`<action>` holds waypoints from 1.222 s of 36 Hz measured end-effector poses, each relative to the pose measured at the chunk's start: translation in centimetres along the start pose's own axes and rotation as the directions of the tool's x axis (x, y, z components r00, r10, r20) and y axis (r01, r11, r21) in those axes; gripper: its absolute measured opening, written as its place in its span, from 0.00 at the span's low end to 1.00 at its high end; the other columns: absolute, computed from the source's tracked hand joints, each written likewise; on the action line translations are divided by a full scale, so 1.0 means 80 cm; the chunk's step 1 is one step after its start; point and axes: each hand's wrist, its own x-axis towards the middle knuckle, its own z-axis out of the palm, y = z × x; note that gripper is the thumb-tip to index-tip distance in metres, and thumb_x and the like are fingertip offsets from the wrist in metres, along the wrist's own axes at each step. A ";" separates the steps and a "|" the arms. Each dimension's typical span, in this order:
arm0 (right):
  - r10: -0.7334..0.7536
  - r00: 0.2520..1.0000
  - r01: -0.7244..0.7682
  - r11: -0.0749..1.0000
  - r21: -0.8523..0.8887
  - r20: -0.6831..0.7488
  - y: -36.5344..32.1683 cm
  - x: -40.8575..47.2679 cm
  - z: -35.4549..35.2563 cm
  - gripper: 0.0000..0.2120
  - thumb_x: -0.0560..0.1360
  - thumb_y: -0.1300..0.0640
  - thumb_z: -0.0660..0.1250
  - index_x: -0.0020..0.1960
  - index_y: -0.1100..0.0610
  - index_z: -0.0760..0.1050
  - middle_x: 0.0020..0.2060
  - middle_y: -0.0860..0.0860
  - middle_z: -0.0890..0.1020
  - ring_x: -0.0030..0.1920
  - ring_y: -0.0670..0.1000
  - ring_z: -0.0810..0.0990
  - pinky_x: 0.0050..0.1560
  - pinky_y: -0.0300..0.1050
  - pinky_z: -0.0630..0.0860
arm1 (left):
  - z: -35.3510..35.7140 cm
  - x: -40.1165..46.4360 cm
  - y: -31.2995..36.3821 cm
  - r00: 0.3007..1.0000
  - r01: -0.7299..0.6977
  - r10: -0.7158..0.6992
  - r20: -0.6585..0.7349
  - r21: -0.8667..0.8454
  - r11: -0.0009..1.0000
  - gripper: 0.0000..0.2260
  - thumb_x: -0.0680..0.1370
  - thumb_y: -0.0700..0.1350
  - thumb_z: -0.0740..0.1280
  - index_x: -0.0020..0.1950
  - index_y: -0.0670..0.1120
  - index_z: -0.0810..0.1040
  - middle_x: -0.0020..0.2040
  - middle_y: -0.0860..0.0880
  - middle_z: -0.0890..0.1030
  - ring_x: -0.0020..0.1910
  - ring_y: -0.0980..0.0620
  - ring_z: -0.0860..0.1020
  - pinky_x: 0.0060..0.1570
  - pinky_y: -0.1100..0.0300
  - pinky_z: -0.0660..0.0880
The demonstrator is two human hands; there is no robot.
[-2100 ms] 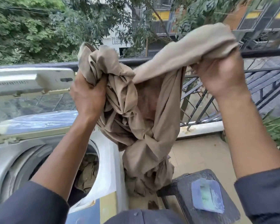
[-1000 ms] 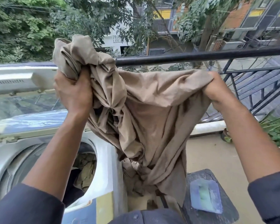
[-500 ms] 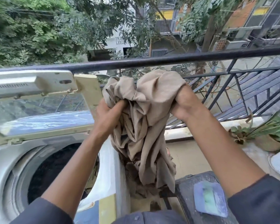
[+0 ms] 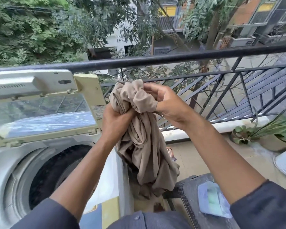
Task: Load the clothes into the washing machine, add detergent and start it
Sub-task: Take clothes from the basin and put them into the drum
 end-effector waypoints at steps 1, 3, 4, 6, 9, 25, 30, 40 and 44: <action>0.003 0.999 -0.002 1.000 0.015 -0.049 0.009 -0.002 -0.002 0.27 0.73 0.72 0.75 0.69 0.59 0.76 0.60 0.57 0.85 0.60 0.50 0.83 0.59 0.45 0.80 | -0.002 0.002 0.001 1.000 0.003 -0.003 -0.023 -0.001 1.000 0.09 0.71 0.52 0.79 0.47 0.66 0.87 0.46 0.58 0.89 0.51 0.54 0.88 0.54 0.44 0.86; 0.005 0.984 -0.001 1.000 0.018 -0.177 0.032 -0.011 -0.004 0.21 0.74 0.73 0.72 0.63 0.57 0.80 0.54 0.56 0.86 0.53 0.48 0.83 0.51 0.43 0.82 | -0.005 0.007 -0.001 0.998 0.021 -0.021 -0.066 -0.001 1.000 0.11 0.70 0.55 0.78 0.51 0.58 0.88 0.47 0.55 0.90 0.52 0.51 0.88 0.54 0.42 0.85; 0.022 0.968 -0.022 1.000 0.003 -0.251 0.048 -0.016 -0.003 0.19 0.75 0.74 0.71 0.59 0.56 0.80 0.52 0.56 0.86 0.50 0.47 0.83 0.50 0.43 0.82 | -0.008 0.010 -0.002 0.995 0.034 -0.034 -0.091 -0.001 0.999 0.13 0.70 0.56 0.77 0.53 0.56 0.88 0.48 0.54 0.90 0.52 0.51 0.88 0.55 0.41 0.85; 0.045 0.922 -0.088 0.992 -0.095 -0.385 0.089 -0.030 0.002 0.14 0.76 0.71 0.70 0.53 0.54 0.81 0.48 0.55 0.86 0.47 0.47 0.83 0.50 0.47 0.81 | -0.010 0.013 -0.002 0.990 0.047 -0.047 -0.131 -0.006 0.999 0.14 0.70 0.55 0.78 0.54 0.55 0.88 0.48 0.55 0.89 0.52 0.53 0.88 0.55 0.43 0.85; 0.110 0.906 -0.249 0.920 -0.303 -0.408 0.164 -0.047 0.007 0.09 0.73 0.61 0.72 0.49 0.49 0.79 0.44 0.49 0.85 0.44 0.48 0.82 0.53 0.58 0.81 | -0.014 0.018 0.003 0.989 0.040 -0.042 -0.145 -0.014 0.999 0.13 0.71 0.54 0.78 0.54 0.54 0.88 0.48 0.54 0.89 0.52 0.53 0.88 0.55 0.43 0.85; 0.426 0.762 -0.644 0.423 -0.637 -0.487 0.300 -0.032 -0.044 0.12 0.78 0.54 0.57 0.57 0.50 0.76 0.61 0.58 0.81 0.61 0.63 0.80 0.55 0.53 0.77 | -0.030 0.027 0.069 0.977 -0.141 0.110 -0.182 -0.165 0.976 0.06 0.75 0.44 0.79 0.50 0.52 0.89 0.50 0.48 0.90 0.53 0.47 0.88 0.55 0.43 0.85; 0.328 0.708 -0.650 0.649 -0.395 -0.626 0.244 -0.012 -0.095 0.17 0.73 0.58 0.54 0.46 0.51 0.82 0.50 0.58 0.85 0.50 0.62 0.83 0.49 0.54 0.82 | -0.041 0.034 0.038 0.981 -0.105 0.101 -0.168 -0.019 0.994 0.09 0.73 0.49 0.80 0.52 0.50 0.88 0.50 0.49 0.90 0.53 0.46 0.89 0.54 0.40 0.85; 0.036 0.764 -0.044 0.999 0.005 -0.644 0.031 -0.009 -0.138 0.16 0.82 0.63 0.56 0.41 0.54 0.78 0.32 0.49 0.81 0.32 0.49 0.80 0.38 0.47 0.80 | -0.033 0.032 -0.007 0.979 0.067 -0.032 -0.201 0.168 0.984 0.14 0.70 0.58 0.79 0.52 0.57 0.85 0.47 0.56 0.88 0.50 0.53 0.87 0.53 0.44 0.86; -0.002 0.920 0.096 0.970 0.221 -0.392 0.003 -0.016 -0.123 0.14 0.85 0.58 0.54 0.55 0.53 0.79 0.49 0.60 0.80 0.48 0.58 0.78 0.51 0.56 0.74 | -0.028 0.030 -0.006 0.971 0.135 -0.095 -0.217 0.173 0.976 0.20 0.66 0.63 0.77 0.54 0.56 0.86 0.47 0.56 0.87 0.50 0.53 0.86 0.55 0.46 0.85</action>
